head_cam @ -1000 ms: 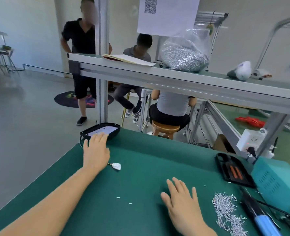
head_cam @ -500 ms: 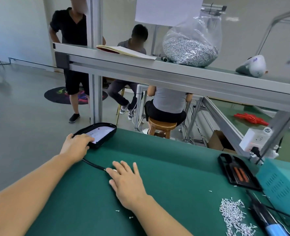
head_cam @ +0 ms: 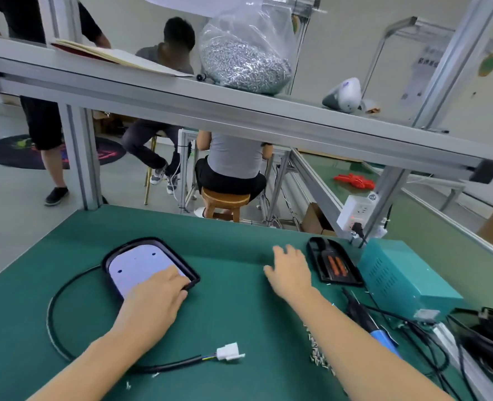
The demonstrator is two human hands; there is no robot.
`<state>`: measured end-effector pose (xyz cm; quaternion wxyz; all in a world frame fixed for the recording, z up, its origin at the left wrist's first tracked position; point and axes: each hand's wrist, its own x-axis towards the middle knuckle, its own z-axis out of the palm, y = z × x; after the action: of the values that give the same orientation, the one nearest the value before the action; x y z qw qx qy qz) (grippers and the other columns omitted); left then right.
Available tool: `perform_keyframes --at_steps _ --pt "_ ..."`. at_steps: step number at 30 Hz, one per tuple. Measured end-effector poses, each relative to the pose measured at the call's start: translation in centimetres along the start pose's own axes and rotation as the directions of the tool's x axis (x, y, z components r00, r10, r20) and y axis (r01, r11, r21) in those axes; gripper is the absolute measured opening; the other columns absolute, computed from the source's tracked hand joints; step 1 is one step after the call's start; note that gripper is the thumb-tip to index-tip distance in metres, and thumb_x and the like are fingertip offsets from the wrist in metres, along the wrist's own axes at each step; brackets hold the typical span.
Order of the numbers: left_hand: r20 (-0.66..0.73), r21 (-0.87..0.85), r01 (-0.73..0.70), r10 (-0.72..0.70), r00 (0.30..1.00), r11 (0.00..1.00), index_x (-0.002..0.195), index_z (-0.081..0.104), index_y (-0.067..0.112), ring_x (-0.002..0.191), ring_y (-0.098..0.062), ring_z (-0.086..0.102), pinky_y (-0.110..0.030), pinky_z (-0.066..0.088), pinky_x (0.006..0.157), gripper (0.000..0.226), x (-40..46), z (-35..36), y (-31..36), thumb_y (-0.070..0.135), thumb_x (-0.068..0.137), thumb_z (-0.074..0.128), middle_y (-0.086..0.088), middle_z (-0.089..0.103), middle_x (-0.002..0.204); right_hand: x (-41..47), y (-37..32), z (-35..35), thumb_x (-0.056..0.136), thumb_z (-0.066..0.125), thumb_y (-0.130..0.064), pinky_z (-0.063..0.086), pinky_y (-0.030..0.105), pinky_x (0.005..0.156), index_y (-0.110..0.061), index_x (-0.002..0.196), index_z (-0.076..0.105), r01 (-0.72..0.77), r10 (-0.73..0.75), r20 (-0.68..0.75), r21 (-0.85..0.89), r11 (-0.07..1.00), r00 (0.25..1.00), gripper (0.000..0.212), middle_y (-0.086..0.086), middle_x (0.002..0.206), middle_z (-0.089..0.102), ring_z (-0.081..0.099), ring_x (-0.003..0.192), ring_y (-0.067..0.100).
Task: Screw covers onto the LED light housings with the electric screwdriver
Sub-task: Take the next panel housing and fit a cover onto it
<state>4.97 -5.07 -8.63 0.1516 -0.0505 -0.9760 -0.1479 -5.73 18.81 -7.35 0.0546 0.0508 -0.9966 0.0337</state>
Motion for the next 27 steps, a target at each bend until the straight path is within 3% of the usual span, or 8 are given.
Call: perform_keyframes --at_steps 3,8,12,14,15,18,23,27 --pt "-0.007 -0.018 0.005 -0.005 1.0 1.0 0.121 0.054 0.026 0.102 -0.01 0.05 -0.024 0.04 0.076 0.028 -0.2 0.8 3.4 0.03 0.101 0.034 0.009 0.047 0.108 1.3 4.9 -0.6 0.094 0.052 -0.051 0.032 0.039 0.109 -0.01 0.144 0.034 -0.232 0.237 0.065 -0.068 0.97 0.969 0.067 0.021 0.145 0.039 0.039 0.132 0.036" --pt "0.014 -0.119 -0.032 0.034 0.999 0.992 0.134 0.044 0.034 0.114 -0.006 0.044 -0.021 0.039 0.087 0.039 -1.9 0.9 6.2 0.043 0.097 0.04 0.016 0.046 0.121 2.8 8.8 -0.7 0.09 0.053 -0.063 0.032 0.043 0.11 -0.012 0.151 0.024 -0.427 0.412 0.205 0.036 0.903 0.888 0.084 0.025 0.15 0.032 0.034 0.136 0.04" --pt "0.209 -0.171 -0.082 0.117 0.971 0.982 0.149 0.009 0.039 0.134 0.003 0.011 -0.016 0.012 0.107 0.105 -4.9 0.2 5.7 0.077 0.059 0.049 0.03 0.012 0.145 3.6 9.5 -0.3 0.088 0.059 -0.055 0.034 0.043 0.108 -0.014 0.147 0.03 -0.478 0.46 0.209 0.045 0.877 0.863 0.077 0.024 0.148 0.033 0.035 0.135 0.039" --pt "0.251 -0.089 -0.132 0.151 0.956 0.987 0.149 -0.008 0.036 0.139 0.001 -0.001 -0.019 0.0 0.11 0.119 -6.2 0.3 5.2 0.078 0.051 0.046 0.029 -0.009 0.146 3.9 9.9 -0.3 0.087 0.061 -0.051 0.034 0.043 0.108 -0.014 0.146 0.031 -0.532 0.505 0.223 0.081 0.843 0.834 0.075 0.025 0.148 0.033 0.036 0.134 0.04" --pt "0.219 -0.067 -0.162 0.173 0.96 0.984 0.151 -0.003 0.031 0.141 -0.002 0.005 -0.018 0.002 0.11 0.12 -6.6 0.4 5.1 0.075 0.051 0.049 0.025 -0.005 0.149 3.9 10.2 -0.3 0.087 0.063 -0.05 0.034 0.043 0.107 -0.013 0.145 0.032 -0.556 0.52 0.238 0.115 0.823 0.82 0.076 0.025 0.148 0.033 0.037 0.134 0.04" --pt "0.113 0.019 -0.237 0.233 0.966 0.971 0.136 0.051 0.013 0.12 -0.015 0.052 -0.02 0.029 0.096 0.1 -7.2 0.1 4.6 0.061 0.051 0.073 0.005 0.053 0.136 3.7 10.5 -0.7 0.083 0.067 -0.051 0.038 0.043 0.104 -0.017 0.145 0.034 -0.554 0.512 0.234 0.179 0.813 0.827 0.079 0.023 0.143 0.04 0.041 0.13 0.04" --pt "-0.123 -0.005 -0.274 0.272 0.954 0.962 0.115 0.066 0.008 0.097 -0.012 0.044 -0.024 0.036 0.085 0.073 -6.9 1.1 5.0 0.022 0.048 0.091 0.001 0.065 0.107 1.2 6.9 -3.3 0.077 0.074 -0.053 0.039 0.045 0.105 -0.027 0.142 0.045 -0.274 0.334 -0.027 0.512 0.814 0.942 0.076 0.016 0.133 0.051 0.049 0.123 0.035" --pt "-0.186 0.05 -0.266 0.27 0.945 0.963 0.101 0.073 0.011 0.08 -0.012 0.039 -0.02 0.045 0.06 0.068 -7.4 1.1 6.3 -0.002 0.034 0.084 0.003 0.066 0.091 -5.3 2.7 -5.9 0.059 0.077 -0.063 0.05 0.032 0.093 -0.038 0.127 0.055 -0.046 0.082 0.001 0.832 0.553 0.997 0.076 -0.006 0.121 0.061 0.061 0.106 0.014"
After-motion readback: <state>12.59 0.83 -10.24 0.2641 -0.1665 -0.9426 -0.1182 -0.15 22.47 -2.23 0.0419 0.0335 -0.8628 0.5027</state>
